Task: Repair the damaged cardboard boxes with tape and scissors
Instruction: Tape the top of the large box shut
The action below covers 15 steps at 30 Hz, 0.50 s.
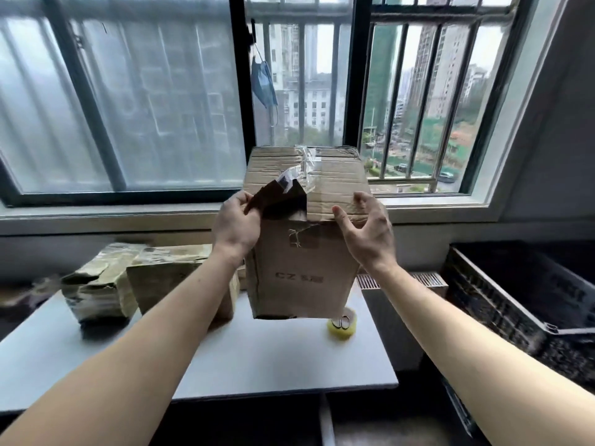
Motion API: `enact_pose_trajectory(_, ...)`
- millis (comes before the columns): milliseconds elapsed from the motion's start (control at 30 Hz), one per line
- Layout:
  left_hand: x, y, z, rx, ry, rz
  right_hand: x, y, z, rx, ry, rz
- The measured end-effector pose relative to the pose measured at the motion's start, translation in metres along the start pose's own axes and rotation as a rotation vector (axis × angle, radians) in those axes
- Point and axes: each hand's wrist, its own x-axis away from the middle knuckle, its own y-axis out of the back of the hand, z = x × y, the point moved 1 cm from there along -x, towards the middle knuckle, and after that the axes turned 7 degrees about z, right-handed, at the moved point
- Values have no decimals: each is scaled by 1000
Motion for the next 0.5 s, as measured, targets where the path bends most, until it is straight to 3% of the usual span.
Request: enact_pose_trajectory(500,-132,-60,94,87,198,83,-130,-100,-87,53,-97,168)
